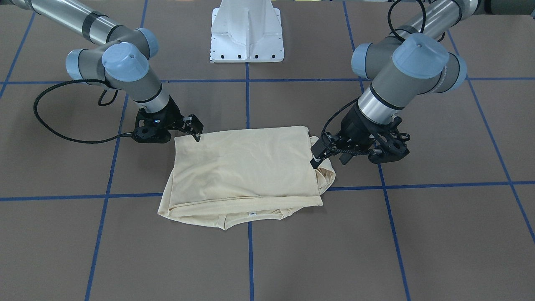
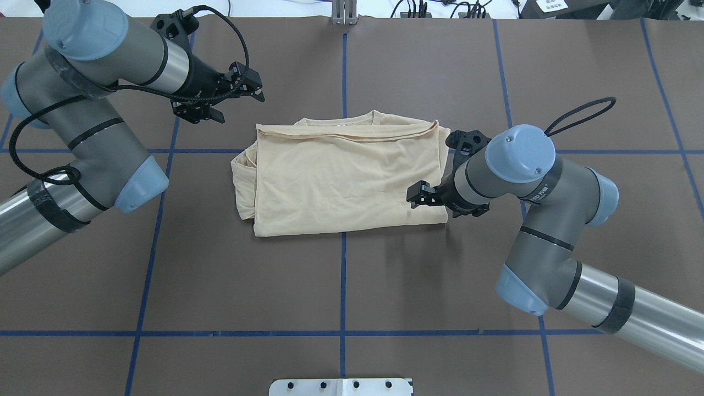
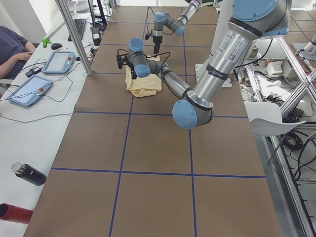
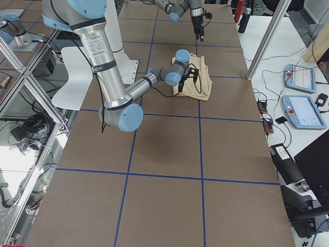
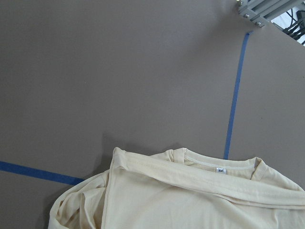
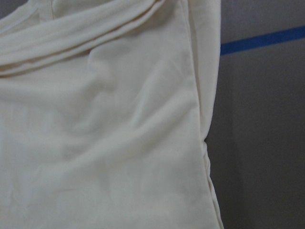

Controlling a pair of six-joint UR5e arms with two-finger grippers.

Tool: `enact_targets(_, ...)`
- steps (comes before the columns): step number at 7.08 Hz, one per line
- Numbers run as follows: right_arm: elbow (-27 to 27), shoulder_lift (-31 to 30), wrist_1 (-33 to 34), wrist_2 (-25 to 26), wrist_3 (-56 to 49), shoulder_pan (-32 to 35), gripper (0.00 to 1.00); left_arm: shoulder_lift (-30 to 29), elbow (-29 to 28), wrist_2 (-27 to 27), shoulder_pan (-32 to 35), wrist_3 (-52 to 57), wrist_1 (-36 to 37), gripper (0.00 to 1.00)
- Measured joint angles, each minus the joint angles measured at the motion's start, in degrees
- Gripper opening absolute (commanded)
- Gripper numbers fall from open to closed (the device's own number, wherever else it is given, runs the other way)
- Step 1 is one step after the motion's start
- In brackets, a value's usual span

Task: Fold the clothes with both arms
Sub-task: 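Move the right gripper down to the folded shirt's side edge while the left withdraws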

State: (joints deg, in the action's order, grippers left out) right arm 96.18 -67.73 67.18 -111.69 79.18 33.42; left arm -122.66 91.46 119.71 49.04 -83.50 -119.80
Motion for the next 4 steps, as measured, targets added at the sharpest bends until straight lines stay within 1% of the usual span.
enact_targets(1,-0.1,-0.52,0.23,0.63,0.13,-0.5,0.88,-0.01,0.07,0.0,0.0,0.0,0.0,1.0)
enact_targets(3,-0.89,-0.64,0.53,0.74,0.18,-0.77,0.2,0.12,0.07,0.0,0.0,0.0,0.0,1.0)
enact_targets(4,-1.04,-0.49,0.56,0.54,0.19,-0.8,0.0,0.33,0.05,0.0,-0.03,0.0,0.0,1.0)
